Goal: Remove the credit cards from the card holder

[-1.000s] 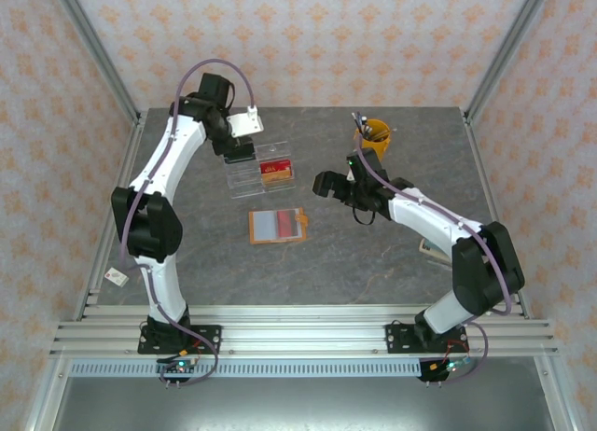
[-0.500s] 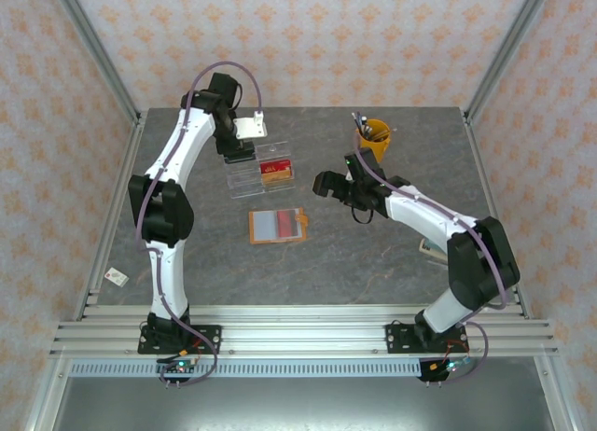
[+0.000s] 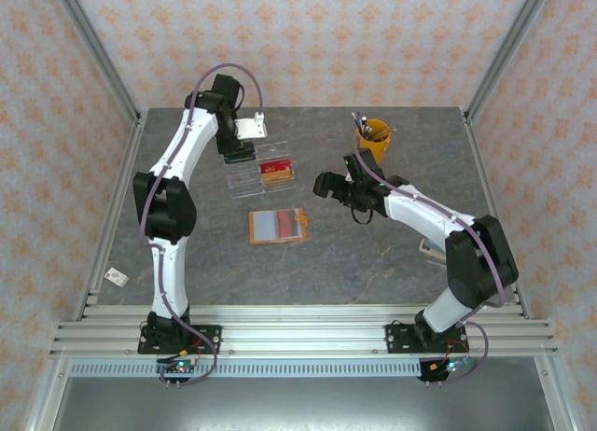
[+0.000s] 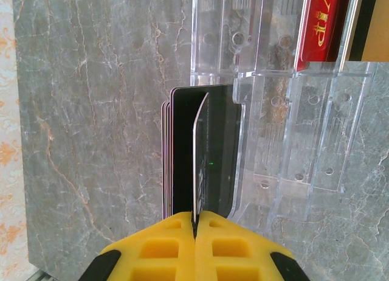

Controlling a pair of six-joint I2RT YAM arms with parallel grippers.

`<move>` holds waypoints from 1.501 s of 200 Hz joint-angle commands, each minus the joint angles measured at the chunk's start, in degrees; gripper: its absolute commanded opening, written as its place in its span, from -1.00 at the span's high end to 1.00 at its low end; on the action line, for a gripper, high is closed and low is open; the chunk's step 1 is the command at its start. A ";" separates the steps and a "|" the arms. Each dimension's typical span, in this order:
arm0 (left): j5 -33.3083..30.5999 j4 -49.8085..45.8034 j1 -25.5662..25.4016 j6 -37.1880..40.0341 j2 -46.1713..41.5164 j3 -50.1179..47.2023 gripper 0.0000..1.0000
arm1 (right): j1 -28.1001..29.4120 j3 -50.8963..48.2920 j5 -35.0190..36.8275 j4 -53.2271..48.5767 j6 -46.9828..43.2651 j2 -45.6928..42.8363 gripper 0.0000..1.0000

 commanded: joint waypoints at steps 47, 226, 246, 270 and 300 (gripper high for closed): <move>-1.18 -2.18 0.41 0.34 1.35 2.30 0.94 | -0.01 1.53 2.02 -1.42 0.32 -0.09 -0.93; 20.33 25.80 2.94 -34.68 -21.43 -23.28 0.32 | 6.03 0.75 1.31 -1.87 -0.40 0.07 -0.73; 21.75 31.91 2.97 -44.76 -25.95 -32.35 0.31 | 8.05 0.78 0.36 -1.78 0.53 1.29 -0.62; 21.77 42.83 2.98 -57.92 -31.97 -45.23 0.23 | 10.16 1.10 -2.70 -0.82 2.33 3.89 -0.40; 22.14 45.92 2.95 -69.56 -36.94 -55.21 0.19 | 13.24 1.75 -3.62 0.13 4.18 7.02 -0.31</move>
